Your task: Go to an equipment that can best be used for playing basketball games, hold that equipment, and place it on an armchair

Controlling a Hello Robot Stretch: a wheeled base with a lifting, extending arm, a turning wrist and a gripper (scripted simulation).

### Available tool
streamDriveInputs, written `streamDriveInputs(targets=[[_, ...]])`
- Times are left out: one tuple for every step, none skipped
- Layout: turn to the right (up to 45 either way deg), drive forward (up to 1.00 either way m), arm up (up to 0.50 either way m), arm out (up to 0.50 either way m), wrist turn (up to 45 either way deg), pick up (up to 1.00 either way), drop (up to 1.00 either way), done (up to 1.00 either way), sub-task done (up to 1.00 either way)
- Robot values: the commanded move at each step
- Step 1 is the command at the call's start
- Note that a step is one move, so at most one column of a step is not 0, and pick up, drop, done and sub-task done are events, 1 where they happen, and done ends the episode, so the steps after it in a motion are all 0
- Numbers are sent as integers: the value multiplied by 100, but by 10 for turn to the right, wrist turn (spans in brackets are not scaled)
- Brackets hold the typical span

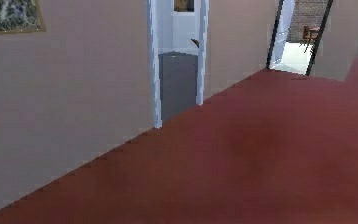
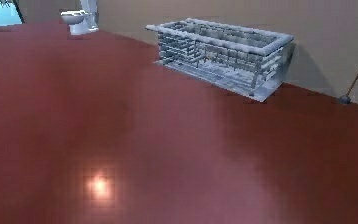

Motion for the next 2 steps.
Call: streamDriveInputs(targets=[[60, 0, 0, 0, 0, 0, 0, 0, 0], [0, 100, 0, 0, 0, 0, 0, 0, 0]])
